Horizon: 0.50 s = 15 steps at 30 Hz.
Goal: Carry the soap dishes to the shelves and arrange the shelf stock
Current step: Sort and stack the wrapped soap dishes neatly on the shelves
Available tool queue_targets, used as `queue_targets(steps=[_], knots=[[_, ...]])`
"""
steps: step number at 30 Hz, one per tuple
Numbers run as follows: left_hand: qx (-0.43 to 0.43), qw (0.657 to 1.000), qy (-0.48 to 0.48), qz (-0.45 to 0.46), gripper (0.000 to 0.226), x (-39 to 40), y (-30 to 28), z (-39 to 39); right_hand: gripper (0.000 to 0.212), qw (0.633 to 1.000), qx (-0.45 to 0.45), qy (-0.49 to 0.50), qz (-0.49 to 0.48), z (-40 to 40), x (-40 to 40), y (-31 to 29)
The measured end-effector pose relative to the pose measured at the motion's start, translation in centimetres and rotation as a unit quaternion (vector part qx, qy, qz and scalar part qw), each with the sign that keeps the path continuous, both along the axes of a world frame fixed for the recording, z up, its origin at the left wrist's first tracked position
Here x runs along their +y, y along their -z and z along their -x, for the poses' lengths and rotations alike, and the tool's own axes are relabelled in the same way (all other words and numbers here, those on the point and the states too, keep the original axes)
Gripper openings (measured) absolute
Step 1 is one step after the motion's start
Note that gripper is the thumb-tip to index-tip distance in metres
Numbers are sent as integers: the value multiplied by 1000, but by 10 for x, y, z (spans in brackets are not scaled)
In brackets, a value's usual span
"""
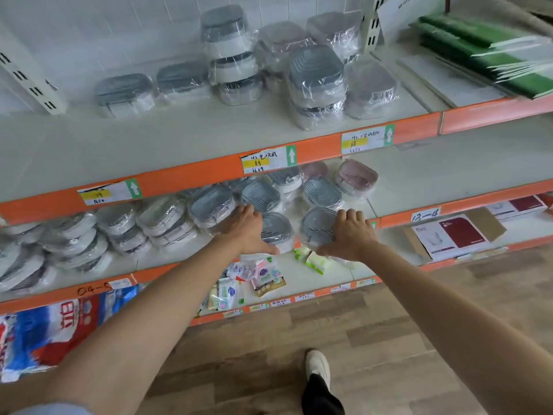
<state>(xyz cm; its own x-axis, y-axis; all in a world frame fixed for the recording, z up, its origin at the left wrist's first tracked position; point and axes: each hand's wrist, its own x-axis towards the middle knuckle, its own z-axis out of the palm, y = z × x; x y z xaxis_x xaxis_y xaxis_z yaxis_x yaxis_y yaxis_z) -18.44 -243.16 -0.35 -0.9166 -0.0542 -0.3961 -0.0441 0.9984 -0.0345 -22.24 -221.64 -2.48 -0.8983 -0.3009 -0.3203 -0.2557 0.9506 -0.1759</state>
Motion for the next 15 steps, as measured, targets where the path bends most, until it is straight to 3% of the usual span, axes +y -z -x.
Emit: queue_targets(steps=[6, 15], knots=[[7, 1000, 6, 20, 97, 14, 34, 30, 93, 1000, -5, 15, 3, 28, 11, 27], [129, 992, -14, -6, 100, 3, 71, 61, 95, 994, 86, 51, 41, 53, 6, 66]])
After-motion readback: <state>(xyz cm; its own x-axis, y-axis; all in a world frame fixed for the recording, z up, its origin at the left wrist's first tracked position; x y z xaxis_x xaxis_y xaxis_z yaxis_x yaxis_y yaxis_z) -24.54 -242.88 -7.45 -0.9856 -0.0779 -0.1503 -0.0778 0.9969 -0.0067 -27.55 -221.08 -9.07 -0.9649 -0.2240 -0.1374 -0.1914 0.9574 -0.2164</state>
